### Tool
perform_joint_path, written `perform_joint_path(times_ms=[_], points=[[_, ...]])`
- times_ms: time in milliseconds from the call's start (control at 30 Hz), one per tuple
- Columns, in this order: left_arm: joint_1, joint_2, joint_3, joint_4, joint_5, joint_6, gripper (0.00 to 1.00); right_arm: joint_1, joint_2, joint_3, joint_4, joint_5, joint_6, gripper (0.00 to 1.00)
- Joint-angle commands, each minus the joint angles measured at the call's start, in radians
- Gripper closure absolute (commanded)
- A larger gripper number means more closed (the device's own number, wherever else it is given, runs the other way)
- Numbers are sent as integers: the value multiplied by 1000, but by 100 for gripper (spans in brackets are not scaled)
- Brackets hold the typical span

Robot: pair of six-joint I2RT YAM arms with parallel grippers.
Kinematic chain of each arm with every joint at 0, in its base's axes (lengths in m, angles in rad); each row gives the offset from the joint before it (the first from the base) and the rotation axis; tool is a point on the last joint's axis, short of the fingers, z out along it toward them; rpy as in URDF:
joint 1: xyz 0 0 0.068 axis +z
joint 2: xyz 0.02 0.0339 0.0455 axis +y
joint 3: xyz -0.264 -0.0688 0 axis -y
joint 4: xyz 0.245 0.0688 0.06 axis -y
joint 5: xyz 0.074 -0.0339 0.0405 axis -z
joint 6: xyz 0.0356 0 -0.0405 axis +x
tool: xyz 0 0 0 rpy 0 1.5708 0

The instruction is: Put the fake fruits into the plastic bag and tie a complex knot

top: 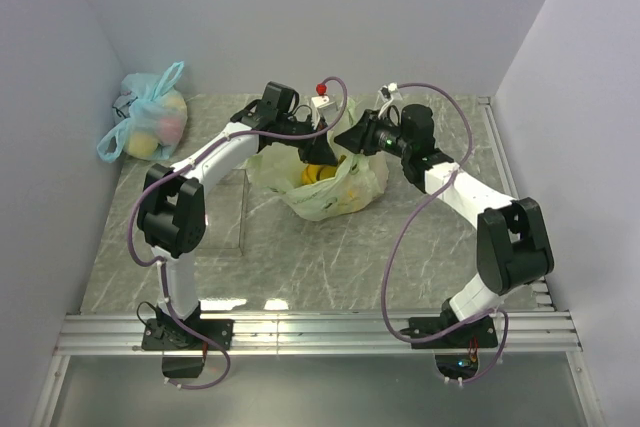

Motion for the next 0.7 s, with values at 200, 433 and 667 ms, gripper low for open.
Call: perform_joint_path(times_ms=[200,433,667], points=[[-2,-46,7,9,74,0,86,-10,68,81,124,-16,142,55],[-4,-29,40,-23,68,28,84,-8,113,86,133,-16,175,49],[-2,-47,26,9,66,8,82,2,116,124,20,47,99,38]])
